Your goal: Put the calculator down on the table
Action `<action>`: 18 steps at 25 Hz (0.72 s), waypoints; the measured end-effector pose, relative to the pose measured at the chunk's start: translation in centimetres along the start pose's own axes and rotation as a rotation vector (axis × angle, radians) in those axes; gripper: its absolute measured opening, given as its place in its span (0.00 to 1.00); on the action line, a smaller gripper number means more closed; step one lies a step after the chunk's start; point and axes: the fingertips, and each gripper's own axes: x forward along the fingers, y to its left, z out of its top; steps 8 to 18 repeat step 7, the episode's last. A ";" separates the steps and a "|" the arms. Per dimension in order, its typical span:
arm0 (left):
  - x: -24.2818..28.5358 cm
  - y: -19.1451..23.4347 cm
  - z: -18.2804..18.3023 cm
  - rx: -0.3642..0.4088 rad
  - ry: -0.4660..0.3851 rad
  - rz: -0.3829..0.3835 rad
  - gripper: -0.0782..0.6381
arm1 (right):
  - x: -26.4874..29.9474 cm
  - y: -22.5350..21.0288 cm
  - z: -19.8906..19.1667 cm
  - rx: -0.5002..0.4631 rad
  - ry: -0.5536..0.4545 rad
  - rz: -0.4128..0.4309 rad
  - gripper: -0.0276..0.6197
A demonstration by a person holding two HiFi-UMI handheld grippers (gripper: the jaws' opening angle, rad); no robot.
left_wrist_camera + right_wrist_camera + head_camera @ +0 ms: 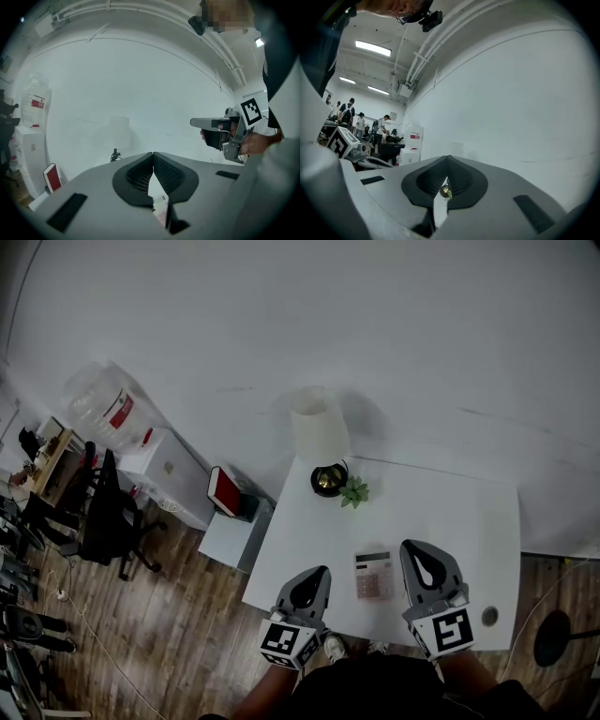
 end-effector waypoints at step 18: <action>0.2 -0.4 0.5 -0.003 -0.003 0.008 0.14 | -1.6 -1.1 0.9 -0.034 -0.014 -0.029 0.07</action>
